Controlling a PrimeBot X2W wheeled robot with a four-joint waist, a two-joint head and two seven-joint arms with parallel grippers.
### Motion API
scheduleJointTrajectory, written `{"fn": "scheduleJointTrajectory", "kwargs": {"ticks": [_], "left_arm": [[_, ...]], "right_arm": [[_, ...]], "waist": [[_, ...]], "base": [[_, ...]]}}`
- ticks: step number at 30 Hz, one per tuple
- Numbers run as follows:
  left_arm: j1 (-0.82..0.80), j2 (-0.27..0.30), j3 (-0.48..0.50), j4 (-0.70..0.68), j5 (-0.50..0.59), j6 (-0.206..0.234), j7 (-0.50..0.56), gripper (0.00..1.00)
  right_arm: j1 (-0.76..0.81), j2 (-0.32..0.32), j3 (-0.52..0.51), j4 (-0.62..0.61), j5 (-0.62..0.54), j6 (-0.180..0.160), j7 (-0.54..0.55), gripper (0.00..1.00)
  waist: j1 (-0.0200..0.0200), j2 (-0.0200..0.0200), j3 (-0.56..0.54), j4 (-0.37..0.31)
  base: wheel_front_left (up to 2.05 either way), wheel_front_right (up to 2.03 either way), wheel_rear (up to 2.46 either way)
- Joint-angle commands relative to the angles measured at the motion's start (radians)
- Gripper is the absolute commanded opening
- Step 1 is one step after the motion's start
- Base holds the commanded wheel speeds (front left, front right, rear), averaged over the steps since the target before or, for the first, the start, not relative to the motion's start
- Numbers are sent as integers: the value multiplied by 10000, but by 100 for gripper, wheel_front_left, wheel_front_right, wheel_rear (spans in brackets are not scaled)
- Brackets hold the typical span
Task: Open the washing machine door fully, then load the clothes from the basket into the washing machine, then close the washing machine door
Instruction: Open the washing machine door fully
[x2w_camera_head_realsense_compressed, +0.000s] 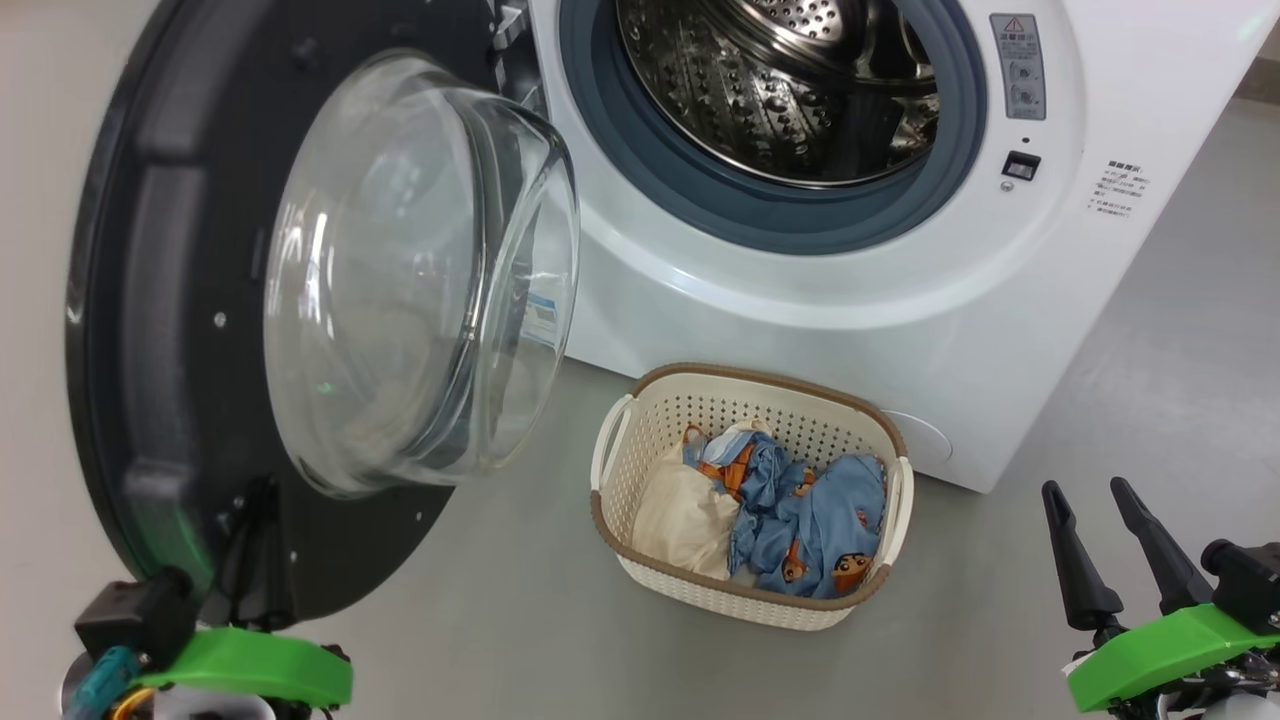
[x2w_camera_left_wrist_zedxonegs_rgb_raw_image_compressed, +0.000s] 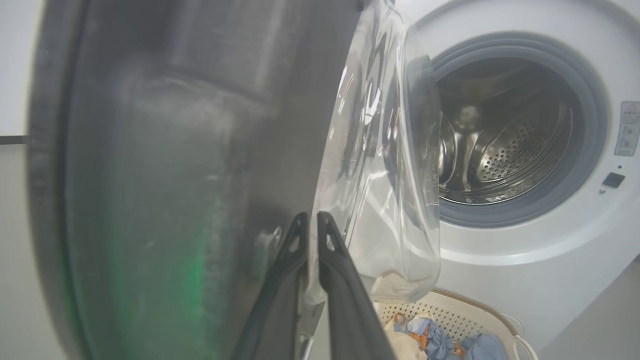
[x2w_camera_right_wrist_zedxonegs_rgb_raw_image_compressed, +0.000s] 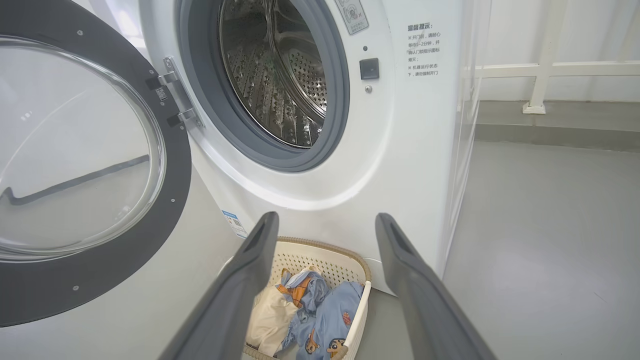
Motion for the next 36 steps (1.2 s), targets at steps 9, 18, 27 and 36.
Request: {"fn": "scheduleJointTrajectory", "kwargs": {"ticks": [9,18,27,36], "left_arm": [[-997,497,985,689,40,155,-207,0],[-1380,513,1607,1172,328,19,-221,0],[-1952,686,2191,1915,846,-164,-222,0],[-2650,968,2912,2717,1351,-246,-223,0]], "right_arm": [[-353,-371,290,-273,-58,48,-124,100],[-440,-459,349,-245,-38,48,-124,100],[-523,-457,410,-251,-44,48,-124,100],[-703,-519,498,-258,-43,48,-124,100]], "waist": [[-1,0,273,29],[-1,0,334,31],[-1,0,394,-12],[-1,0,642,-137]], "base": [[0,0,0],[0,0,0],[0,0,0],[0,0,0]]}}
